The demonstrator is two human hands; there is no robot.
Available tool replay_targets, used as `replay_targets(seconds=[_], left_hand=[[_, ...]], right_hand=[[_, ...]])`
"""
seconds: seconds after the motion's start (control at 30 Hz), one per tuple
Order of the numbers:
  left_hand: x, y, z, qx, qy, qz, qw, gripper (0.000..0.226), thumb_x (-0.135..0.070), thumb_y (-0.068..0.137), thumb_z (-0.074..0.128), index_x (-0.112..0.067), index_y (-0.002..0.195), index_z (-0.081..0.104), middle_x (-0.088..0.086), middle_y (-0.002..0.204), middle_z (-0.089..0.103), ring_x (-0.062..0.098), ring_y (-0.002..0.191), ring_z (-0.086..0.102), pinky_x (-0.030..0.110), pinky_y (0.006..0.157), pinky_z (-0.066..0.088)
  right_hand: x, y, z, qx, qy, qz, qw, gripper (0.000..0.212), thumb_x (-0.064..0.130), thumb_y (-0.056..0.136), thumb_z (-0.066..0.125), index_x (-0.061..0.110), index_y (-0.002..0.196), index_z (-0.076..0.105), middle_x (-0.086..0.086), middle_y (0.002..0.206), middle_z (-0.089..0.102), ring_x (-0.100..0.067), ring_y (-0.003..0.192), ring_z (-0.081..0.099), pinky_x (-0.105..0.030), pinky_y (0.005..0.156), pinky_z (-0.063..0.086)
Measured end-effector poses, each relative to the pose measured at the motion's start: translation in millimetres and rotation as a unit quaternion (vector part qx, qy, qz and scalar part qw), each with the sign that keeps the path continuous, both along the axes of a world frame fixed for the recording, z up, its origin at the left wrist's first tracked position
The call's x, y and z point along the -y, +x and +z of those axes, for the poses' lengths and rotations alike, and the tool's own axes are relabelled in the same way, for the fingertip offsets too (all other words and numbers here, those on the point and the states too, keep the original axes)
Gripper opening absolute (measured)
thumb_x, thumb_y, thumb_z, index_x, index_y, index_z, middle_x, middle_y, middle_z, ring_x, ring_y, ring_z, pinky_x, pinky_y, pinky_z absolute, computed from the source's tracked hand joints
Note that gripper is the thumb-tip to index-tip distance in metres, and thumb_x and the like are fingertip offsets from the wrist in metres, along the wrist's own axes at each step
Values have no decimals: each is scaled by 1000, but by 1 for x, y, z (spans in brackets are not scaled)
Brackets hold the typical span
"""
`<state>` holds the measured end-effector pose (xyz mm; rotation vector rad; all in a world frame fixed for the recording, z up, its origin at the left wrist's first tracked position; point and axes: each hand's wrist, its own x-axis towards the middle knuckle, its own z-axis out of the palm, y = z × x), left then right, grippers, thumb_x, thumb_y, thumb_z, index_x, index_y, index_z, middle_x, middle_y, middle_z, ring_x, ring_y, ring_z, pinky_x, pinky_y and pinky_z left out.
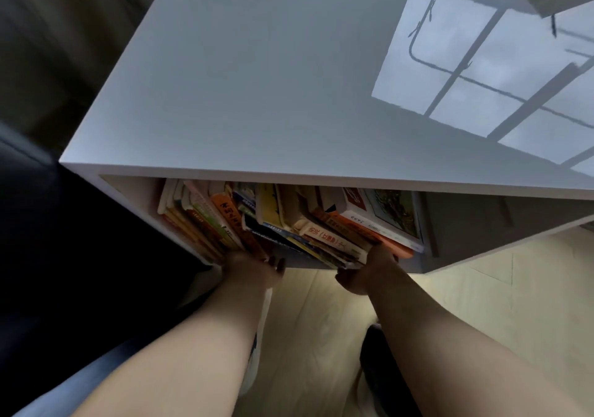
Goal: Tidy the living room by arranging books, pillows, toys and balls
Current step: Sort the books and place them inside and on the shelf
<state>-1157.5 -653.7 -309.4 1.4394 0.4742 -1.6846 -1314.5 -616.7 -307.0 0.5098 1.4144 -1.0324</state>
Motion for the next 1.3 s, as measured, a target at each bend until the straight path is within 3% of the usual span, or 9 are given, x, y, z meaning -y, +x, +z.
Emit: replay_targets(seconds=[0.17,0.27,0.33,0.47,0.53,0.77,0.87,1.07,1.3], left_hand=[[-39,-34,46,105,-18,-260,960,19,-23,98,44,-7,101,55,7,86,55,23,83,55,34,81,41],[-44,-59,82,155,-91,-397,900,20,-15,97,44,-10,81,53,6,75,57,18,66,55,30,65,47],[-42,-75,100,229,-172,-450,846,19,-13,98,41,-8,93,59,10,86,65,23,77,63,35,72,54],[-33,-76,109,464,-296,-505,666,27,-19,98,39,-13,115,59,10,110,61,30,102,59,36,90,51],[-28,-76,103,479,-313,-526,628,28,-19,99,36,-16,119,55,9,115,59,29,105,58,34,89,49],[-22,-98,102,460,-274,-587,607,20,-15,96,41,-10,106,58,13,119,59,26,102,58,39,91,51],[-15,-95,103,457,-248,-498,694,23,-18,94,48,-12,72,50,20,110,64,28,92,61,39,87,53],[-7,-104,100,315,-192,-431,823,23,-14,90,59,-8,70,49,6,73,50,16,67,53,23,62,46],[0,-105,103,421,-183,-588,666,32,-20,96,49,-13,66,42,7,75,51,18,66,51,24,62,45]], right_hand=[[-10,-19,52,-144,-27,164,975,18,25,92,50,8,94,54,-11,92,56,-22,82,55,-29,68,45],[-15,-35,80,-232,-75,192,951,22,23,97,43,17,76,47,-11,104,52,-18,69,50,-27,56,41],[-28,-45,90,-280,-84,197,936,25,20,99,43,18,73,43,-11,103,49,-16,65,48,-29,59,43],[-53,-52,91,-256,-65,224,938,20,24,98,45,6,94,52,-11,86,56,-23,74,53,-29,57,41],[-56,-54,94,-246,-72,221,941,18,23,97,47,6,98,51,-10,85,57,-22,74,53,-26,54,37],[-48,-64,94,-260,-86,228,934,16,18,97,46,9,85,51,-6,75,53,-18,64,48,-26,56,36],[-48,-65,93,-249,-80,214,941,13,18,97,46,6,96,51,-5,74,53,-18,64,50,-26,56,36],[-48,-63,95,-238,-79,206,946,24,16,97,44,2,113,55,-8,80,58,-17,62,49,-25,54,35],[-51,-70,91,-243,-80,215,942,18,15,97,45,5,108,54,-3,73,51,-15,62,50,-23,54,38]])
